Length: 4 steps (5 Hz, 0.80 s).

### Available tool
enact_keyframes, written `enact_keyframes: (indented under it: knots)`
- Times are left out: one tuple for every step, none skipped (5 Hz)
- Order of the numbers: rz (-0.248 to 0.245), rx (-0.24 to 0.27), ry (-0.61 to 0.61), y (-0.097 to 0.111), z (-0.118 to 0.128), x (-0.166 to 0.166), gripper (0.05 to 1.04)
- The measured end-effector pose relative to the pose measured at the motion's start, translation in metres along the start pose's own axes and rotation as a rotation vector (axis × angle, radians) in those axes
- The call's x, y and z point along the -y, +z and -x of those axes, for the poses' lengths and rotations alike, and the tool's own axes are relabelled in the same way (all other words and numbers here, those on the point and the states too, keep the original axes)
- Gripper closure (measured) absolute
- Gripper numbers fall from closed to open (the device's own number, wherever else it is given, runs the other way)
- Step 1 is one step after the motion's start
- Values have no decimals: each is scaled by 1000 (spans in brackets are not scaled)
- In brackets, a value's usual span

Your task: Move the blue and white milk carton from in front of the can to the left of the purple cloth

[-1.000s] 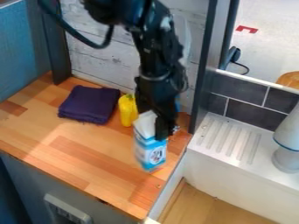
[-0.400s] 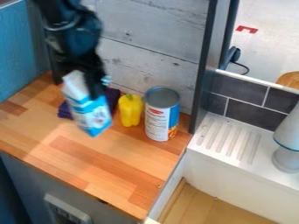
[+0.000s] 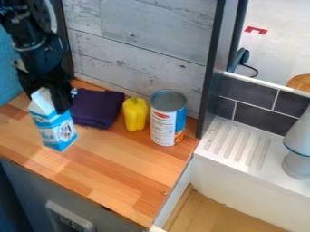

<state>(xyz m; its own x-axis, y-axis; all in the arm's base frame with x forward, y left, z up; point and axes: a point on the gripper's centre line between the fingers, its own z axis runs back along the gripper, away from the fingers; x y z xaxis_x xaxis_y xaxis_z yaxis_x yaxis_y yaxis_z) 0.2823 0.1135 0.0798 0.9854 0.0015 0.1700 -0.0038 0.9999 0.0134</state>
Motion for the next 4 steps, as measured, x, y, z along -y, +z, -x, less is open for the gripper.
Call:
enact_keyframes:
  knots:
    - [-25, -21, 28, -20, -6, -10, 253]
    - [-45, 20, -4, -28, -14, -14, 253]
    - [-72, 42, -53, -31, -14, -28, 253]
    - [-91, 45, -84, -31, -12, -37, 253]
